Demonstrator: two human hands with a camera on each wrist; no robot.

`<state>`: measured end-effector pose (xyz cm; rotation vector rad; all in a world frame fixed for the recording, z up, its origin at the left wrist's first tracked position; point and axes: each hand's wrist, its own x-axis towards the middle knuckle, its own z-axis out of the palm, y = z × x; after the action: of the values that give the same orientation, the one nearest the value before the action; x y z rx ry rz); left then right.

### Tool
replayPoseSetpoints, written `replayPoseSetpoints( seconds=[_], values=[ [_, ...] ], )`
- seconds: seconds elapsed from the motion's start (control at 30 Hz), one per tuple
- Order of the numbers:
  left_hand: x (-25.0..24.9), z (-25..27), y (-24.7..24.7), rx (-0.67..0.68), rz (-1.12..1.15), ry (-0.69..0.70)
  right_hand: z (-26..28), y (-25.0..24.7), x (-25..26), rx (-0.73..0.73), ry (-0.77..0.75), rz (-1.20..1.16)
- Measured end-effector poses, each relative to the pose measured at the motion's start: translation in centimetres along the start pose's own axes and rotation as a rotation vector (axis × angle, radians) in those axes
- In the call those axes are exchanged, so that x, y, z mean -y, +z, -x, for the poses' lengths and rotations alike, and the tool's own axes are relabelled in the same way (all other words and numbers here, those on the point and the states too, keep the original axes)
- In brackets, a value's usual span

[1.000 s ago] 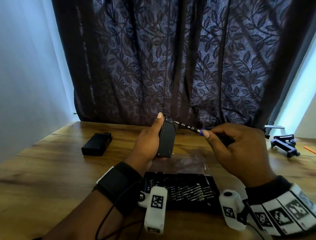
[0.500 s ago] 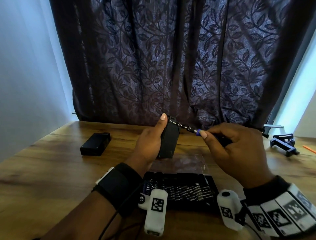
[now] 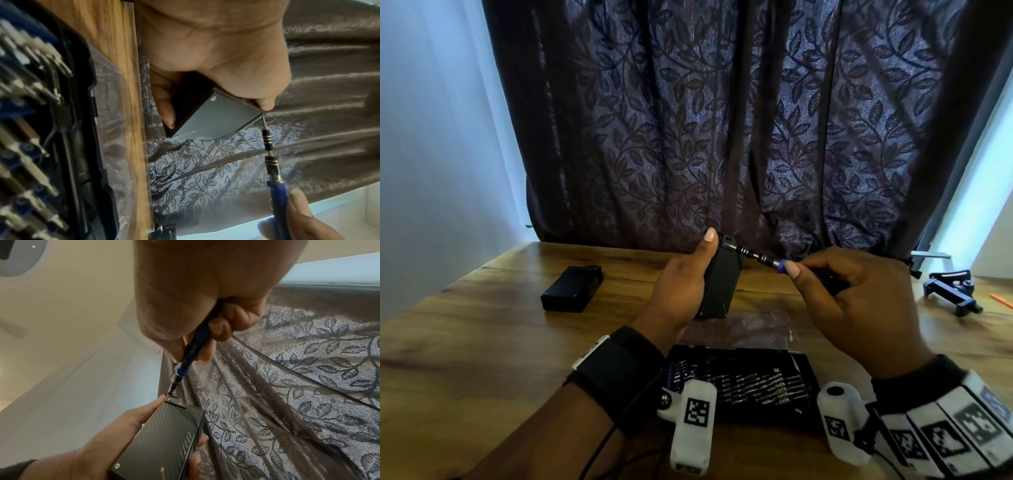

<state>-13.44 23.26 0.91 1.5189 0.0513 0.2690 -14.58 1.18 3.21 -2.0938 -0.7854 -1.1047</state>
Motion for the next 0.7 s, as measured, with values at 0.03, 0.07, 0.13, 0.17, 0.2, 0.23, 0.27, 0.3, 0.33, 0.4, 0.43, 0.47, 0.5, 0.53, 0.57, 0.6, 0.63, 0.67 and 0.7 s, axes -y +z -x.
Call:
replayPoseSetpoints(
  seconds=[0.03,0.07,0.13,0.17,0.2,0.23,0.27,0.3,0.33,0.4,0.43,0.47,0.5,0.53,0.57,0.6,0.63,0.67,0.7],
  values=[
    [0.0,0.0,0.0,0.001,0.003,0.008,0.0,0.0,0.0,-0.001,0.002,0.003],
    [0.1,-0.1,0.0,0.005,0.011,0.016,0.0,0.0,0.0,-0.001,0.004,0.002],
    [0.3,-0.3,0.1,0.006,0.038,0.01,0.0,0.1,-0.1,-0.001,0.009,-0.003],
    [0.4,-0.4,0.1,0.008,0.049,0.002,0.0,0.0,-0.1,-0.002,0.011,-0.006],
    [0.4,-0.5,0.1,0.011,0.054,0.0,0.0,0.0,-0.1,-0.003,0.01,-0.009],
    [0.5,-0.5,0.1,0.015,0.051,0.003,0.0,0.0,-0.1,-0.001,0.01,-0.011],
    [0.5,-0.6,0.1,0.017,0.047,0.01,0.0,0.0,-0.1,0.004,0.009,-0.012],
    [0.5,-0.6,0.1,0.017,0.04,0.017,0.0,0.0,-0.1,0.008,0.009,-0.01],
    [0.5,-0.6,0.0,0.018,0.036,0.02,0.0,0.0,-0.1,0.01,0.009,-0.008],
    [0.7,-0.8,-0.1,0.021,0.036,0.013,0.0,0.0,-0.1,0.011,0.012,-0.008],
    [0.9,-0.9,-0.1,0.023,0.033,0.005,0.0,0.0,-0.1,0.011,0.012,-0.006],
    [1.0,-1.1,-0.2,0.028,0.025,0.002,0.0,0.0,-0.1,0.011,0.011,-0.003],
    [1.0,-1.1,-0.2,0.032,0.013,0.0,0.0,0.0,-0.1,0.009,0.009,0.001],
    [1.0,-1.1,-0.3,0.034,-0.003,0.0,0.0,0.0,-0.1,0.006,0.004,0.003],
    [1.0,-1.2,-0.3,0.03,-0.018,0.002,0.0,0.0,-0.1,0.004,0.0,0.005],
    [1.0,-1.2,-0.3,0.025,-0.031,0.004,0.0,0.0,-0.1,0.001,-0.004,0.006],
    [0.9,-1.2,-0.3,0.022,-0.043,0.008,0.0,0.0,-0.1,-0.002,-0.008,0.01],
    [0.9,-1.2,-0.3,0.02,-0.049,0.015,0.1,0.0,-0.1,-0.004,-0.013,0.017],
    [0.9,-1.2,-0.4,0.025,-0.05,0.023,0.1,0.0,0.0,-0.007,-0.015,0.022]
  ],
)
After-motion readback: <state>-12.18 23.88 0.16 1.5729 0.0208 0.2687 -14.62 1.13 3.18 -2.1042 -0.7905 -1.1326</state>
